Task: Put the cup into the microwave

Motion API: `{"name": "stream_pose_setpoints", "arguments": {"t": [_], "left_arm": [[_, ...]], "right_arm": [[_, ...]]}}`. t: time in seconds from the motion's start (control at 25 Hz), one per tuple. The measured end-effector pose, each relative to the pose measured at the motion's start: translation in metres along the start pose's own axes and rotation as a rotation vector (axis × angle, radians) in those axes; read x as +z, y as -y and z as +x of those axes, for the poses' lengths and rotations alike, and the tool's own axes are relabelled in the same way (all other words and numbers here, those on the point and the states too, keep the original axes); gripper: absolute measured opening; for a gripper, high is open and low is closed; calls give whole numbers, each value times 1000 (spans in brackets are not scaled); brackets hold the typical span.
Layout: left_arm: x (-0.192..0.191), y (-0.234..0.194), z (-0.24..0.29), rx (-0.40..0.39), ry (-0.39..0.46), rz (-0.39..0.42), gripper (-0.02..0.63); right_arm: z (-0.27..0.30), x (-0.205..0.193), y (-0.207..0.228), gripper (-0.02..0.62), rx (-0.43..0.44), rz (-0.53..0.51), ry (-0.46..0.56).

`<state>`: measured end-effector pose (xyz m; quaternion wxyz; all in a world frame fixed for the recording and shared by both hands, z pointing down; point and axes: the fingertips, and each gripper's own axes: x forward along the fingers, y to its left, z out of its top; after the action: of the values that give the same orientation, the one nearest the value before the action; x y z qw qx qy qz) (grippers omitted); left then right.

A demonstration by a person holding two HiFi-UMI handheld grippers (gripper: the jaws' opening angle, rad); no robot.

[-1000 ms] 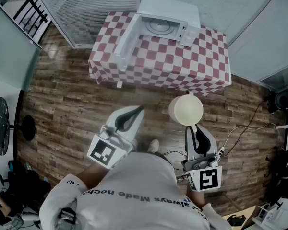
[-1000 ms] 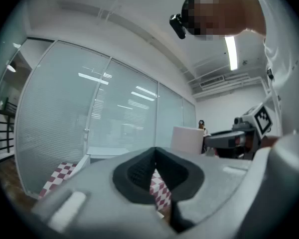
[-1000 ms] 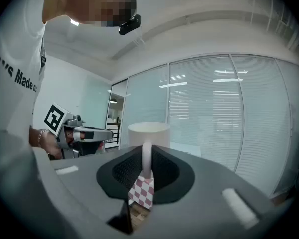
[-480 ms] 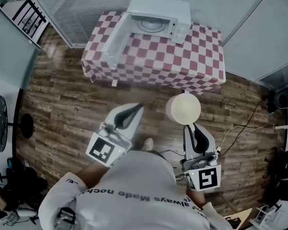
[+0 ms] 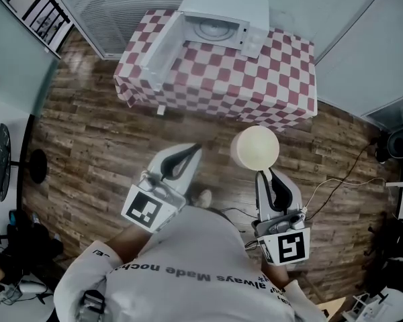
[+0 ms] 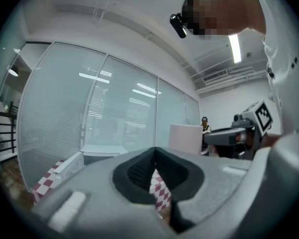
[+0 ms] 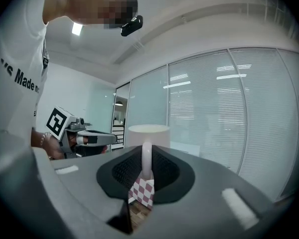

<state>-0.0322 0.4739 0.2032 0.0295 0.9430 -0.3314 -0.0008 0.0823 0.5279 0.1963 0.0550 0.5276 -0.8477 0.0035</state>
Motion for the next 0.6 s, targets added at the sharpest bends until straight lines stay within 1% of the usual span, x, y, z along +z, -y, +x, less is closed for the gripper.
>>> {"name": "stream_pose_setpoints", "arguments": {"t": [0.2,0.36,0.6], "left_arm": [[-1,-15,10,4,5,-2,3],[-4,-34,20,5,8,-6,3],[-2,-81,32,8,8,-16,3]], "right_arm": [[16,1,7,43,5,-5,-4],[40,0,9,43,25,-10,-9],[89,5,14,43,23,-15,-10]]}}
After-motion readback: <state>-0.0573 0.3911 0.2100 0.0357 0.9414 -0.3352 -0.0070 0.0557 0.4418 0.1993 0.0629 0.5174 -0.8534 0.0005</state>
